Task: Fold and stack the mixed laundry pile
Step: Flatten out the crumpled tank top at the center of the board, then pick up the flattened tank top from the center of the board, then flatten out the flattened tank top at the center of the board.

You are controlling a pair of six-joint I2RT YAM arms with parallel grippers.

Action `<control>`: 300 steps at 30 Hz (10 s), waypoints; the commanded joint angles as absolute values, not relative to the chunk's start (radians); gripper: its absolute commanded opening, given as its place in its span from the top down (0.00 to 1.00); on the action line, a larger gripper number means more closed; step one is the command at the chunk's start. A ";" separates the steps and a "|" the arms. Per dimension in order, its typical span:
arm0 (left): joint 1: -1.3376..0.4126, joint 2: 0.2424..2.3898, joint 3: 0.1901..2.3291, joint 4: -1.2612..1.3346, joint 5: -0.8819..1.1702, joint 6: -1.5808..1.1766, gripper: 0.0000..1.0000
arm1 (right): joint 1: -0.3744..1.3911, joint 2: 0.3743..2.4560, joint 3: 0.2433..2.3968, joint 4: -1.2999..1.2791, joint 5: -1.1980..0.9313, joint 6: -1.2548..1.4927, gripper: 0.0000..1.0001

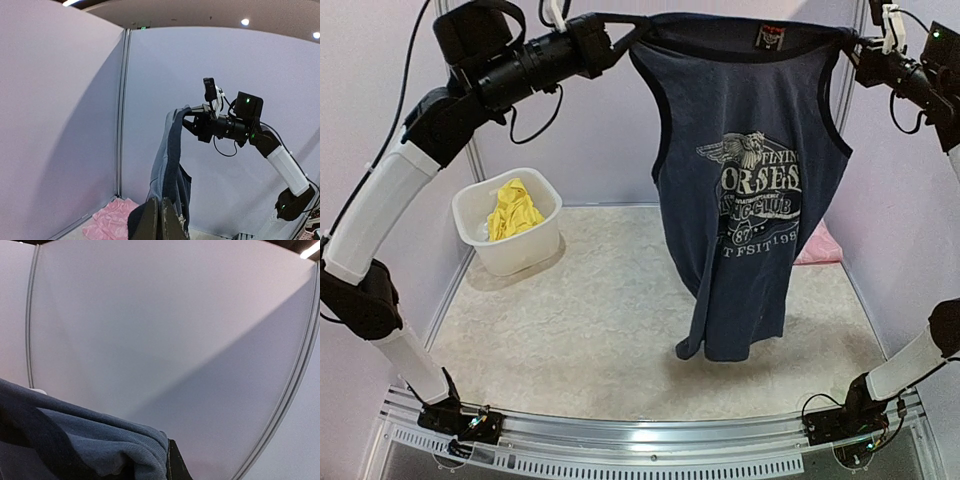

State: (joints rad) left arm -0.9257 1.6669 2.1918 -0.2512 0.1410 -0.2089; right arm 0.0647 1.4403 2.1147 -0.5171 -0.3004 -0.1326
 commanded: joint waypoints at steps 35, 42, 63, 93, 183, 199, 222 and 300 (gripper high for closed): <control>-1.339 1.974 2.492 -0.333 -0.027 -0.014 1.00 | -0.238 1.435 2.093 -0.364 -0.363 -0.022 1.00; -1.337 1.748 2.119 -0.193 -0.294 -0.115 1.00 | -0.022 1.560 2.058 -0.428 -0.516 -0.108 1.00; -1.287 0.743 0.919 -0.836 -0.958 -1.153 0.73 | 0.819 2.274 2.299 -0.641 -0.351 -0.436 0.60; -0.630 2.007 1.768 -0.628 0.130 -0.233 0.34 | 0.009 1.679 1.341 -0.854 -0.432 -0.342 0.47; -0.494 2.430 2.213 -0.861 0.429 -0.127 1.00 | -0.043 2.028 1.426 -0.994 -0.445 -0.438 1.00; -0.512 1.990 2.065 -0.631 0.325 -0.176 1.00 | -0.053 1.599 1.702 -0.956 -0.322 -0.381 1.00; -0.821 1.410 1.852 -0.595 0.005 -0.088 1.00 | -0.052 1.131 1.802 -1.145 -0.469 -0.405 1.00; -0.615 2.154 1.929 -0.604 -0.282 -0.167 0.56 | -0.007 2.038 1.741 -0.678 -0.259 -0.206 0.57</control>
State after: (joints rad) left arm -0.6231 2.2929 1.9602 -0.4934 -0.2691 -0.1074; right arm -0.0067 2.1468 1.7603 -0.5846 -0.2691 -0.2207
